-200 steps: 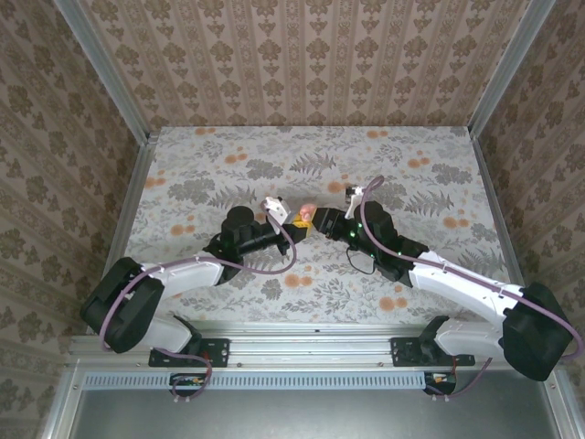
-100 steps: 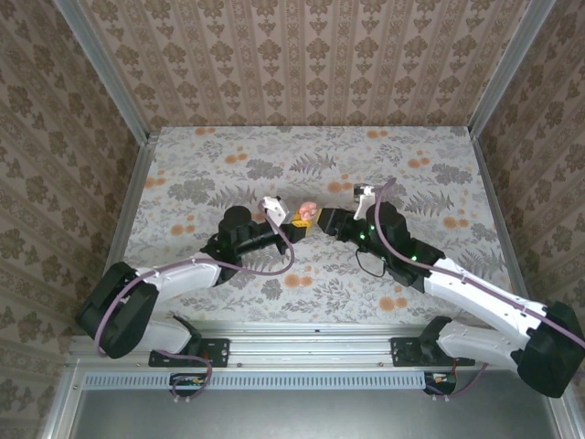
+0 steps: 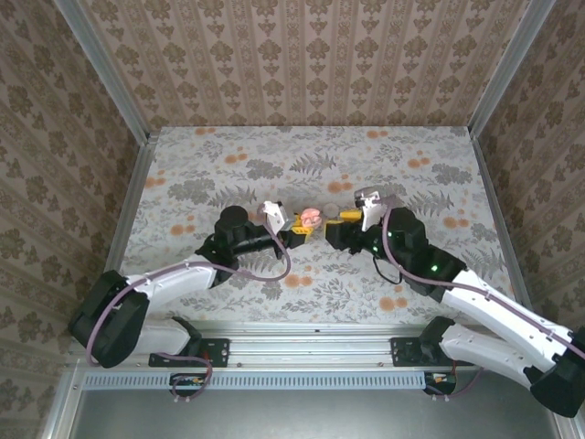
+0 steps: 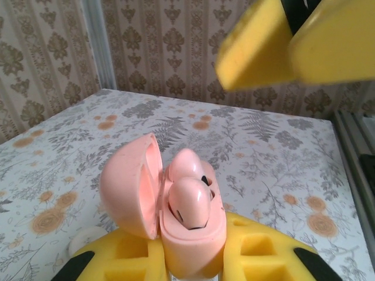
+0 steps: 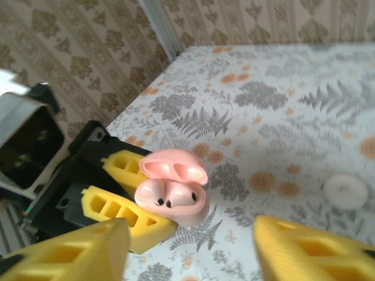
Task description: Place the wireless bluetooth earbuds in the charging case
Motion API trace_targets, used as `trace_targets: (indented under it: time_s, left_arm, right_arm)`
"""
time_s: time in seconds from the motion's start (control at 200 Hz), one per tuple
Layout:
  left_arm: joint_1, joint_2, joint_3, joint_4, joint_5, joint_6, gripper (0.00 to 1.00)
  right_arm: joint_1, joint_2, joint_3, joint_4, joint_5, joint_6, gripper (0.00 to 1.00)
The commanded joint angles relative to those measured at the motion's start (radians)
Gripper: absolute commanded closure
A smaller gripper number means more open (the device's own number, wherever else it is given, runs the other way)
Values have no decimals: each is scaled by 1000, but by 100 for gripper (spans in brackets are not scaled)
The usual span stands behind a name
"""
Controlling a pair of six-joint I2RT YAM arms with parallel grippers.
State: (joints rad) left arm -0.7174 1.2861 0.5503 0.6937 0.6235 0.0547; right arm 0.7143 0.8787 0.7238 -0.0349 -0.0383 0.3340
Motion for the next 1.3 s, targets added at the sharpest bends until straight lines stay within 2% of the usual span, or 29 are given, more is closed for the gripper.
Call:
trace_targets:
  time_s: [0.0,0.05,0.195,0.29,0.425,0.545,0.73,1.295]
  left_arm:
    - [8,-42,5,-64,85,70,99]
    - [7,-54,2,-78,97,82,99]
    - [9,-85,12,-140,127,123,99]
    - [9,-95,22,-165,146,141,98]
    - [8,-106,38,-196,179,161,98]
    - [8,-115,48,-224,198,174,98]
    - [9,-134,51,-248,196,186,98]
    - [8,-146,61,-257,195,186,98]
  right_arm:
    - [-1,-66,-34,-7,-41,-226,29]
    - [-9,-83,-44,-14,-67,-285,23]
    - [-51,-81,21,-154,-256,-483,17]
    - [-100,-53,43,-212,-381,-592,17]
    - [-219,5,61,-224,-597,-655,17]
    - [-243,56,84,-251,-687,-771,17]
    - [-242,139,124,-284,-750,-864,18]
    - [-170,340,226,-296,-815,-926,29]
